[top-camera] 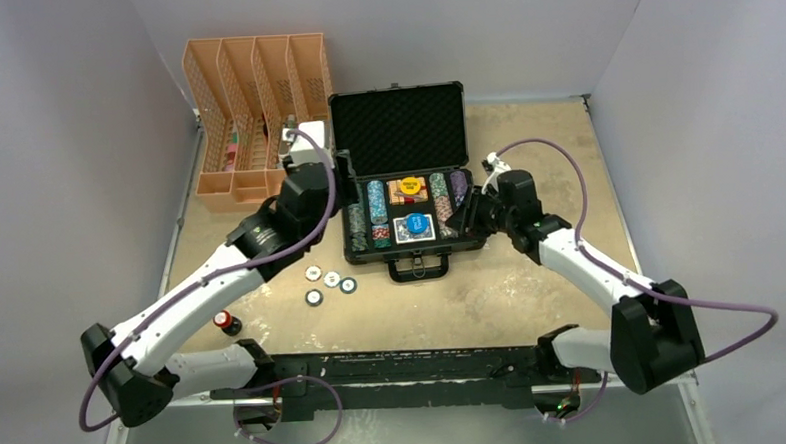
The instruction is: Pack up texas hold em set
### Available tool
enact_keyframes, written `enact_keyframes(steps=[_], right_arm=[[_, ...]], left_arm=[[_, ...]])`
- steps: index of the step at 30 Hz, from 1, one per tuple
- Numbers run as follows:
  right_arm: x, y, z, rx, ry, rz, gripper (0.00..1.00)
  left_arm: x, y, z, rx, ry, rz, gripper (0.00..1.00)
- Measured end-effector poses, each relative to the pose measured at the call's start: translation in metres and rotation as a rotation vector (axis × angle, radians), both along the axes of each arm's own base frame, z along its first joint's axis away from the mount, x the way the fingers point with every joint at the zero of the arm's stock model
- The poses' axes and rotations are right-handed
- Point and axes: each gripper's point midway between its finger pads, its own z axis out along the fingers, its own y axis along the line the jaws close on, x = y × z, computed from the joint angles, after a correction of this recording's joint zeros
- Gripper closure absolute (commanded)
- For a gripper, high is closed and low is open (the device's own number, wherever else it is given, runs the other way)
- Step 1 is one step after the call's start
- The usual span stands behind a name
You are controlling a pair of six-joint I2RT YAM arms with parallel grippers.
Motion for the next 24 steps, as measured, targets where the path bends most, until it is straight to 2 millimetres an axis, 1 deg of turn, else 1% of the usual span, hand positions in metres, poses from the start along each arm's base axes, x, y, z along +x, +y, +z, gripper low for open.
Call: enact_keyframes(steps=[3, 5, 8, 10, 12, 16, 20, 22, 24], right_arm=[[0.009, -0.008, -0.014, -0.04, 0.031, -0.07, 0.69], [0.01, -0.011, -0.024, -0.059, 0.063, -0.093, 0.72], [0.009, -0.012, -0.039, -0.082, 0.106, -0.106, 0.73], [0.008, -0.01, -0.045, -0.09, 0.12, -0.109, 0.73], [0.01, -0.009, -0.044, -0.089, 0.121, -0.115, 0.73], [0.014, -0.007, -0.045, -0.099, 0.132, -0.128, 0.74], [0.014, -0.007, -0.042, -0.125, 0.147, -0.14, 0.7], [0.013, -0.006, -0.037, -0.135, 0.135, -0.144, 0.67], [0.013, -0.003, -0.024, -0.13, 0.114, -0.139, 0.64]], left_arm=[[-0.01, 0.016, 0.018, -0.017, -0.018, 0.032, 0.36], [-0.016, 0.026, 0.031, -0.036, -0.044, 0.046, 0.36], [-0.024, 0.038, 0.046, -0.062, -0.08, 0.065, 0.36], [-0.027, 0.043, 0.051, -0.068, -0.093, 0.074, 0.36], [-0.028, 0.046, 0.053, -0.064, -0.097, 0.081, 0.36], [-0.026, 0.047, 0.046, -0.034, -0.082, 0.087, 0.35], [-0.026, 0.048, 0.039, -0.009, -0.068, 0.091, 0.35], [-0.026, 0.05, 0.037, 0.002, -0.065, 0.098, 0.35], [-0.026, 0.052, 0.036, 0.008, -0.064, 0.107, 0.35]])
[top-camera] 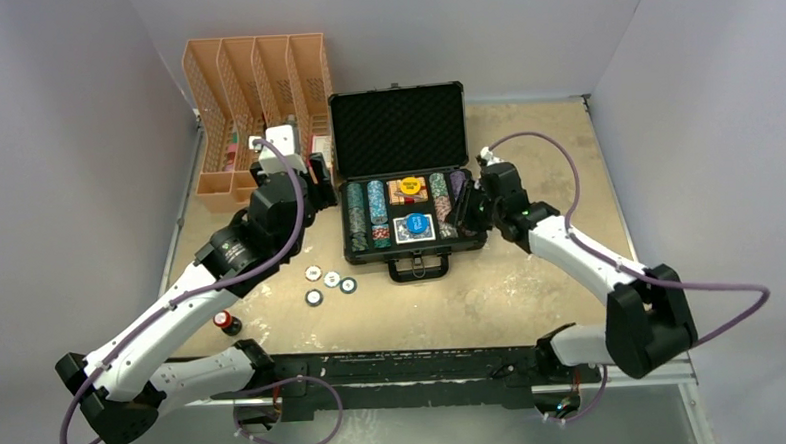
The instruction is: Pack up texas hold em set
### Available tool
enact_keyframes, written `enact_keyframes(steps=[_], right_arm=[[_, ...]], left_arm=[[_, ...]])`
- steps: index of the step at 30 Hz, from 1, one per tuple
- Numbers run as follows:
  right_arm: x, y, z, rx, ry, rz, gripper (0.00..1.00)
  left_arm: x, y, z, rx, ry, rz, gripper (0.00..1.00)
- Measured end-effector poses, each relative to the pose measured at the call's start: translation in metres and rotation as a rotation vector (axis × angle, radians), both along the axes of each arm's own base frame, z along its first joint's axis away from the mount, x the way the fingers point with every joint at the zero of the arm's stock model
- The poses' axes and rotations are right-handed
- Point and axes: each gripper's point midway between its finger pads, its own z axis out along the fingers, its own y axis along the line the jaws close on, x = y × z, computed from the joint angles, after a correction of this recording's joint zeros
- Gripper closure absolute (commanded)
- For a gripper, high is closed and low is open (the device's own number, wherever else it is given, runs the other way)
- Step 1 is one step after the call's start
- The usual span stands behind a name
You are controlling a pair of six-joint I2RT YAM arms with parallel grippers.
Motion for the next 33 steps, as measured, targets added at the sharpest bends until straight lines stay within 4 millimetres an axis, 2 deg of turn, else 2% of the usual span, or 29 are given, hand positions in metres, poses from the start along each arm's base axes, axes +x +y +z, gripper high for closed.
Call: enact_keyframes(steps=[6, 8, 10, 13, 19, 24, 26, 28, 31, 33], right_arm=[[0.006, 0.023, 0.066, 0.052, -0.162, 0.047, 0.52], [0.001, 0.04, 0.076, 0.058, -0.196, 0.093, 0.48], [-0.009, 0.061, 0.076, 0.055, -0.207, 0.15, 0.44], [-0.03, 0.1, 0.069, 0.027, -0.204, 0.26, 0.38], [-0.07, 0.194, 0.049, -0.069, -0.227, 0.48, 0.28], [-0.1, 0.249, 0.017, -0.207, -0.233, 0.597, 0.24], [-0.11, 0.262, -0.001, -0.268, -0.22, 0.626, 0.24], [-0.116, 0.267, -0.019, -0.319, -0.198, 0.641, 0.24], [-0.116, 0.259, -0.045, -0.398, -0.148, 0.624, 0.26], [-0.113, 0.251, -0.058, -0.442, -0.115, 0.602, 0.3]], left_arm=[[0.0, 0.005, 0.0, 0.01, -0.001, 0.025, 0.36], [-0.001, 0.007, 0.001, 0.014, 0.0, 0.03, 0.36], [-0.002, 0.009, 0.008, 0.017, -0.007, 0.032, 0.35], [-0.005, 0.015, 0.028, 0.002, -0.037, 0.043, 0.35], [-0.019, 0.041, 0.076, -0.064, -0.131, 0.096, 0.34], [-0.033, 0.061, 0.09, -0.099, -0.172, 0.128, 0.33], [-0.036, 0.065, 0.093, -0.107, -0.18, 0.135, 0.33], [-0.036, 0.066, 0.093, -0.106, -0.181, 0.139, 0.33], [-0.035, 0.064, 0.089, -0.094, -0.17, 0.138, 0.33], [-0.033, 0.063, 0.086, -0.085, -0.163, 0.138, 0.33]])
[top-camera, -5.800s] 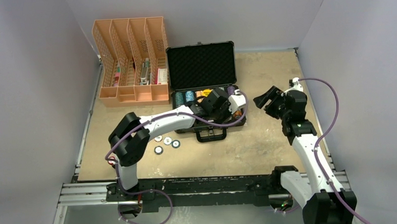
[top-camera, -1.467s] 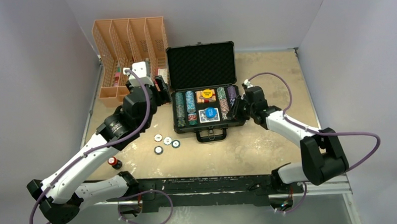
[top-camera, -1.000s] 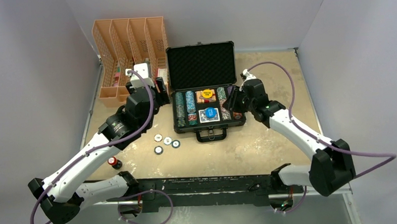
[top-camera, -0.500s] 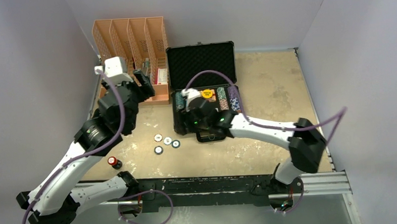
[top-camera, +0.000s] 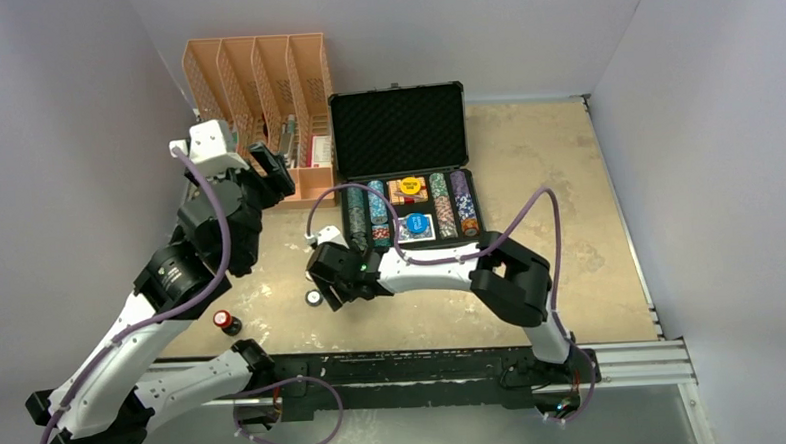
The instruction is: Pack up texas hold em set
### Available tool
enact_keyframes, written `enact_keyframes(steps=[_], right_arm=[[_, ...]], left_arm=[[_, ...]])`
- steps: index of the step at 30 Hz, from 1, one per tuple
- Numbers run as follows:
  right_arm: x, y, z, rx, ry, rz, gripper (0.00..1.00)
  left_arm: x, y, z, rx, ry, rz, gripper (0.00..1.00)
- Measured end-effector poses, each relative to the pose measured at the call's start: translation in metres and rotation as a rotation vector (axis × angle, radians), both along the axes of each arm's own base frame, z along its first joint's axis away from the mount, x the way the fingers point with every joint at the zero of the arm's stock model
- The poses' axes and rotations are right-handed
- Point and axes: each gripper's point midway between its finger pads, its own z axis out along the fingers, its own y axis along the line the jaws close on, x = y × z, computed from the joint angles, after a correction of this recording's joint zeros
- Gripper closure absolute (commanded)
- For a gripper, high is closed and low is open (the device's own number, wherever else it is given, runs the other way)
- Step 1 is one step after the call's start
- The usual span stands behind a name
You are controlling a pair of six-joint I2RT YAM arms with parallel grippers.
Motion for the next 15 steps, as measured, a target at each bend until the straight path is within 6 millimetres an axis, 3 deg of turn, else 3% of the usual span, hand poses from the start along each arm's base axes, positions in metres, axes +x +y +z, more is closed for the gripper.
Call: enact_keyframes(steps=[6, 15], right_arm=[[0.004, -0.006, -0.018, -0.061, 0.021, -0.038, 0.36], [0.015, -0.004, -0.02, -0.043, 0.036, -0.053, 0.41]], left_arm=[[0.004, -0.004, -0.018, 0.042, 0.04, 0.0, 0.33], [0.001, -0.001, -0.017, 0.03, 0.028, -0.001, 0.33]])
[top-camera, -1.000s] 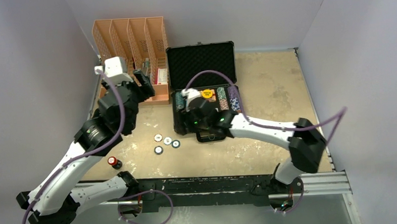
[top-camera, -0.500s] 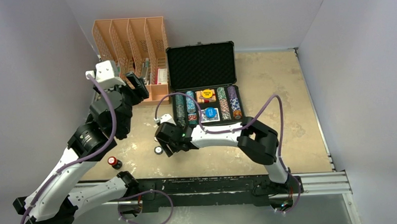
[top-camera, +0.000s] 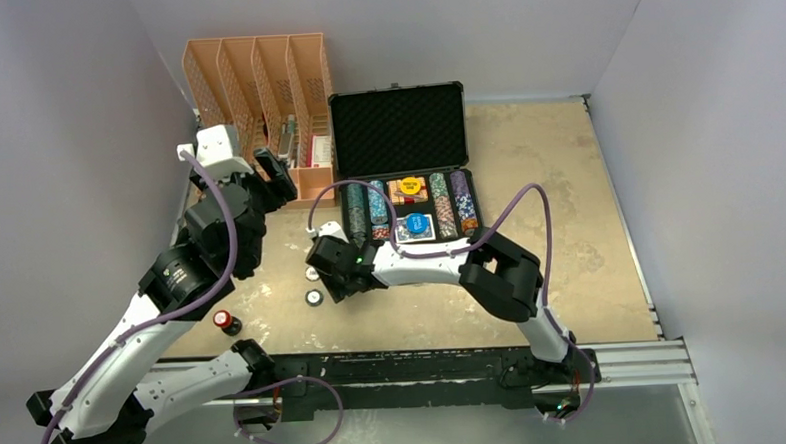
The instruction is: Pack up texas hold em set
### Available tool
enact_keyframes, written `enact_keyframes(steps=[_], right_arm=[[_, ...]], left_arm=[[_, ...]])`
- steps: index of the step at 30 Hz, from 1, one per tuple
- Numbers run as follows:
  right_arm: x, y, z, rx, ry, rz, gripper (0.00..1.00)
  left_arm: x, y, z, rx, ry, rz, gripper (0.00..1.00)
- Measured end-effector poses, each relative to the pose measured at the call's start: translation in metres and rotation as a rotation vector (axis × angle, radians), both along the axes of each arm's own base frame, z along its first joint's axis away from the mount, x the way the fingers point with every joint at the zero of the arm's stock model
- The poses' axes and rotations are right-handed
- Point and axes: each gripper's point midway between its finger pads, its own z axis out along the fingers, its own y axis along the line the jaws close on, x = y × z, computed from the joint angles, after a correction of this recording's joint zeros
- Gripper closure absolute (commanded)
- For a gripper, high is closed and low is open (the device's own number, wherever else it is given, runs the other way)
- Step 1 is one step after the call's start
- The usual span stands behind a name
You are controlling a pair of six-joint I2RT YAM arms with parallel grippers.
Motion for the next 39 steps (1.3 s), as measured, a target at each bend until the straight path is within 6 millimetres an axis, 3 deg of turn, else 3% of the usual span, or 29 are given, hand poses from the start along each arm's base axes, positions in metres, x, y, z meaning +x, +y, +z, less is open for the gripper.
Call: enact_keyframes(steps=[10, 16, 20, 24, 28, 39], right_arm=[[0.008, 0.006, -0.001, 0.009, 0.0, 0.023, 0.58], [0.008, 0.005, 0.0, -0.001, -0.002, 0.036, 0.59], [-0.003, -0.01, -0.001, -0.02, 0.025, 0.058, 0.6], [-0.027, -0.046, -0.002, -0.069, 0.087, 0.095, 0.6], [-0.045, -0.07, -0.004, -0.112, 0.144, 0.135, 0.52], [-0.052, -0.073, -0.006, -0.134, 0.178, 0.176, 0.5]], left_arm=[[-0.001, -0.001, 0.004, -0.016, -0.013, -0.011, 0.34], [-0.002, 0.0, 0.005, -0.022, -0.018, -0.015, 0.34], [-0.004, -0.001, 0.004, -0.028, -0.018, -0.025, 0.33], [-0.002, -0.004, -0.001, -0.024, -0.01, -0.034, 0.33], [0.001, -0.009, -0.006, -0.013, 0.003, -0.043, 0.33], [0.003, -0.014, -0.009, -0.006, 0.013, -0.057, 0.33]])
